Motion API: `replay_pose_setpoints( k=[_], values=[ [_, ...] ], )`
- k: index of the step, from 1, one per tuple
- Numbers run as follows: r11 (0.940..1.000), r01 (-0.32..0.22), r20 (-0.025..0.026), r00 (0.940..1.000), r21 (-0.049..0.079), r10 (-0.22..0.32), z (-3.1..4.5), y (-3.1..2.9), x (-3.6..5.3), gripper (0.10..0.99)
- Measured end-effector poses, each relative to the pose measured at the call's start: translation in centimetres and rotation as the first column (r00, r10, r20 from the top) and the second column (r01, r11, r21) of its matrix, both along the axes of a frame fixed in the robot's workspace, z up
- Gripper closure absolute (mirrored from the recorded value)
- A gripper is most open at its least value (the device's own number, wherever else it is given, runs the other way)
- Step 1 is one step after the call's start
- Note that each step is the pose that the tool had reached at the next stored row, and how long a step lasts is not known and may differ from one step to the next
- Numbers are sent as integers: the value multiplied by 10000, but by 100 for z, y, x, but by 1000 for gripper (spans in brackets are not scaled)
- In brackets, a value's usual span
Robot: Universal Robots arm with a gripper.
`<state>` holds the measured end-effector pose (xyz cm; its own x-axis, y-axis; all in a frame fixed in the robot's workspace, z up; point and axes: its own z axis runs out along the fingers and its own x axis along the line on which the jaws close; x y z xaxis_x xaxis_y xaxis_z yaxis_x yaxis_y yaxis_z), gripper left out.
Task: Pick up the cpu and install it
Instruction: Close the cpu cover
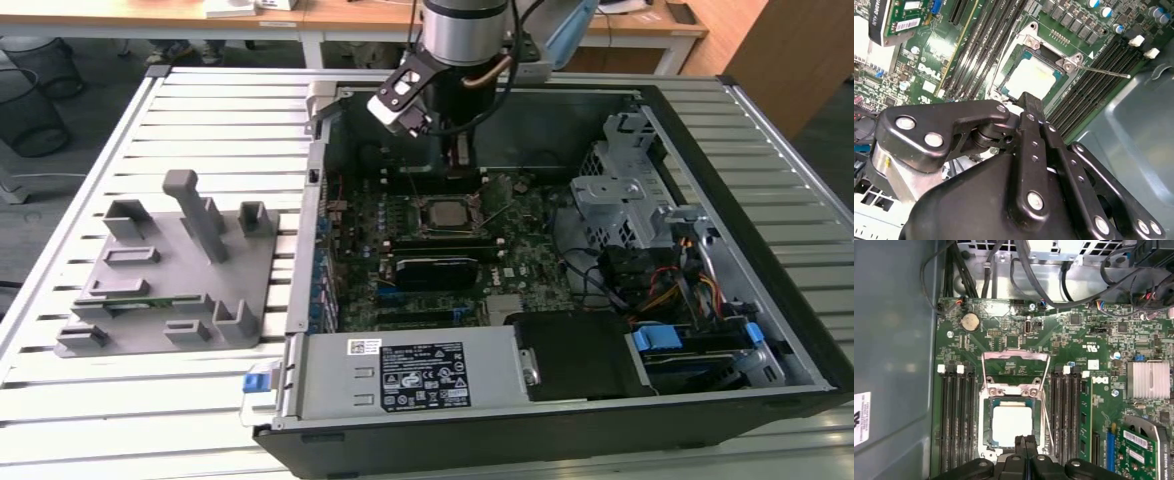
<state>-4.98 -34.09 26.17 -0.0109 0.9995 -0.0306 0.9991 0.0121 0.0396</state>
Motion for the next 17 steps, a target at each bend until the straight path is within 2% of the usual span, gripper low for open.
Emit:
replay_pose_setpoints(
  k=[7, 13, 17],
  values=[
    [10000, 0, 8, 10000, 2, 0, 158, -1, 0, 980],
    [10000, 0, 22, 10000, 3, 0, 165, -45, 6, 980],
    [10000, 0, 22, 10000, 2, 0, 165, -48, 65, 980]
  ],
)
